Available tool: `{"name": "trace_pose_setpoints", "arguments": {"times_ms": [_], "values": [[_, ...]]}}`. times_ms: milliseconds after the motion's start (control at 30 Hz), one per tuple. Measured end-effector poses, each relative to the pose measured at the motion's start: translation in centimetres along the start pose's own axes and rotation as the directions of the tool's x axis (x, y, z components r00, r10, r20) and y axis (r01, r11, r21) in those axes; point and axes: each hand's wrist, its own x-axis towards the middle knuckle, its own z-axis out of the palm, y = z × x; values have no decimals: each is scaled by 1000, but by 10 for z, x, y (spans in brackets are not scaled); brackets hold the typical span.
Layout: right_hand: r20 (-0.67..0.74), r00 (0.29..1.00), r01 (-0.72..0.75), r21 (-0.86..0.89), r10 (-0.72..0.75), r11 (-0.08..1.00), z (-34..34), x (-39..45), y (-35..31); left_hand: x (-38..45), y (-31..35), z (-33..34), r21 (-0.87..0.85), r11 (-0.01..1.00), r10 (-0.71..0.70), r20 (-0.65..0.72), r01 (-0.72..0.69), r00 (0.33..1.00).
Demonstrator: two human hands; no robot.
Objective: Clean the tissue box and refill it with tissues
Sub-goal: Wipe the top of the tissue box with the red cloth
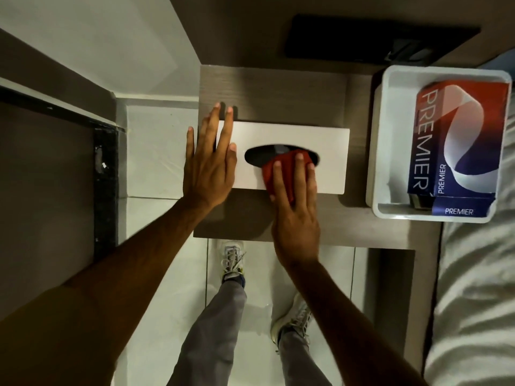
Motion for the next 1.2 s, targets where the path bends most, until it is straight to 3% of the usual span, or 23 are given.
{"name": "trace_pose_setpoints", "arguments": {"times_ms": [67, 100, 200, 367, 433, 533, 600, 667, 733, 767, 800, 867, 967, 1033, 1133, 1200], "values": [[83, 987, 146, -65, -140, 987, -12, -4, 24, 1, -1, -2, -5, 1000, -2, 8, 3, 1000], [99, 985, 147, -77, -139, 986, -20, -4, 36, 2, 0, -3, -3, 1000, -6, 14, 6, 1000], [64, 997, -38, -23, 39, 999, -34, 8, 51, 2, 3, -5, 2, 1000, -17, 33, 17, 999], [-78, 951, -293, 69, 298, 954, -13, 63, -1, 1, 5, -9, -33, 999, -17, 44, 19, 999], [-56, 965, -250, 79, 255, 965, -3, 81, -25, 1, 5, -7, -31, 999, -9, 33, 10, 999], [52, 998, -26, -21, 27, 999, 1, 90, -31, 1, 4, -6, -27, 1000, -9, 27, 10, 1000], [73, 997, -2, -50, 5, 999, -8, 91, -13, 1, 3, -5, -17, 1000, -17, 18, 17, 1000], [-14, 986, -168, 37, 169, 985, -18, 92, 3, 1, 3, -5, -3, 1000, -28, 24, 28, 999], [-101, 924, -352, 157, 369, 923, -20, 97, 3, 1, 3, -2, -2, 999, -34, 51, 35, 998], [-112, 910, -382, 150, 400, 912, -18, 99, -5, 0, 3, -2, -8, 999, -36, 63, 37, 997], [-92, 924, -361, 105, 371, 926, -17, 100, -14, 0, 3, -2, -18, 999, -34, 70, 36, 997], [22, 985, -172, 11, 171, 985, -13, 99, -27, -1, 2, -2, -32, 999, -24, 69, 27, 997], [182, 982, 65, -43, -57, 997, -25, 102, -17, -2, 3, -5, -21, 999, -24, 62, 26, 998], [166, 986, -11, -32, 16, 999, -39, 99, 3, -2, 4, -6, -4, 999, -36, 69, 36, 997], [24, 968, -250, 91, 249, 964, -52, 75, 28, -2, 4, -4, 2, 999, -38, 72, 38, 997], [-47, 945, -315, 144, 324, 938, -45, 52, 29, -1, 3, -1, 4, 999, -40, 68, 40, 997]]}}
